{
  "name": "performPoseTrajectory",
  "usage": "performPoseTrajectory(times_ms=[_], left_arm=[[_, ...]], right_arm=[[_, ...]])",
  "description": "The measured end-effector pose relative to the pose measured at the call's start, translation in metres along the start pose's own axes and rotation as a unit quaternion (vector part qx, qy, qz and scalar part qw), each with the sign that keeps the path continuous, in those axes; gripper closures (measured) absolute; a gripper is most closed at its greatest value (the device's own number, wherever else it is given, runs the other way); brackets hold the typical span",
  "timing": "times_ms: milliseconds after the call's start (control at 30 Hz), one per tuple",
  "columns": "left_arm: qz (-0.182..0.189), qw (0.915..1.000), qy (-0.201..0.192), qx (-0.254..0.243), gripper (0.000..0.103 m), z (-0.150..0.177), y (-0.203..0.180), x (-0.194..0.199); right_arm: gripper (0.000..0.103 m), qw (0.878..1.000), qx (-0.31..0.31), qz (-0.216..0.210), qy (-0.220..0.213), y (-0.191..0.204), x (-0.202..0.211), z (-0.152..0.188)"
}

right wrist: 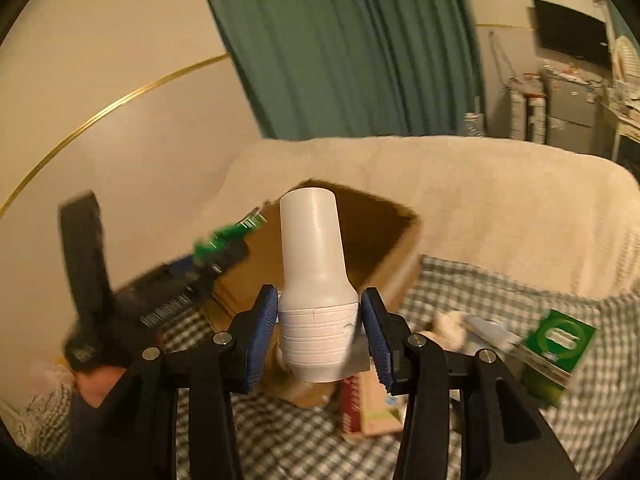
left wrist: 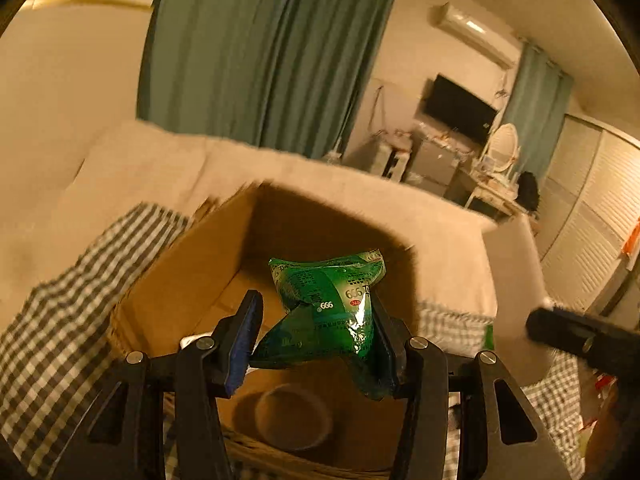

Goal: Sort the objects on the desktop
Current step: 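Carry the bottle and green packet into the cardboard box and open both tools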

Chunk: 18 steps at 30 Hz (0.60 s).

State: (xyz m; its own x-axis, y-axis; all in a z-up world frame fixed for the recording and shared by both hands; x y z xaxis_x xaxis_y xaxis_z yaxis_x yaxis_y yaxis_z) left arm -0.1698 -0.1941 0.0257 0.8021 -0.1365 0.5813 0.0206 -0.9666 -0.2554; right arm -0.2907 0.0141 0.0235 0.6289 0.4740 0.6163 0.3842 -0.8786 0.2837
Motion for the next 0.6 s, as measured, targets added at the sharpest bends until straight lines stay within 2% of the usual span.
performPoseTrajectory(times_ms=[133, 267, 367, 467, 500, 533, 567, 600], left_arm=[[-0.016, 0.9998, 0.012, -0.003, 0.051, 0.013, 0.015, -0.015], [-0.011, 0.9998, 0.015, -0.008, 0.051, 0.021, 0.022, -0.020], [-0.020, 0.9996, 0.017, -0.008, 0.049, 0.021, 0.025, -0.026], [-0.029, 0.9994, 0.019, 0.001, 0.024, 0.021, 0.026, -0.024], [-0.030, 0.9994, 0.015, 0.005, 0.013, 0.021, 0.026, -0.022], [-0.031, 0.9994, 0.010, 0.008, 0.008, 0.020, 0.026, -0.019], [-0.030, 0.9995, 0.003, 0.011, 0.008, 0.020, 0.025, -0.014], [-0.030, 0.9995, 0.001, 0.011, 0.008, 0.020, 0.024, -0.012]], right_arm=[[0.060, 1.000, -0.005, -0.010, 0.023, 0.008, -0.045, -0.006], [0.060, 0.999, -0.010, -0.008, 0.036, 0.007, -0.073, -0.007], [0.060, 0.999, -0.018, -0.007, 0.034, 0.006, -0.078, -0.001], [0.057, 0.999, -0.036, -0.007, 0.018, 0.001, -0.073, -0.001], [0.049, 0.999, -0.041, -0.009, 0.015, 0.000, -0.072, -0.002], [0.045, 0.999, -0.051, -0.009, 0.006, -0.004, -0.064, -0.003], [0.038, 0.998, -0.056, -0.009, 0.001, -0.007, -0.058, -0.007], [0.036, 0.998, -0.059, -0.007, -0.005, -0.009, -0.053, -0.011]])
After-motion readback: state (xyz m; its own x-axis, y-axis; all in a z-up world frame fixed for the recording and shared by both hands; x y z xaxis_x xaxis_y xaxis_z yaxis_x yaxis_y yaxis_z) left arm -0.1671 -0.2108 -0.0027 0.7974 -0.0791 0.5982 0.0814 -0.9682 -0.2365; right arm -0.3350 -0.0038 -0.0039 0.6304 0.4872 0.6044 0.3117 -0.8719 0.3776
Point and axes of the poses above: each gripper's, at about its wrist camera, not at the fingertips, and x roughly against the way its jaws point, y to its left, z to its underside, the point moved 2 cm from there along -x, roughly the way its jaws point, and after that the axes turned 1 degree about y, right-handed, at the moved point
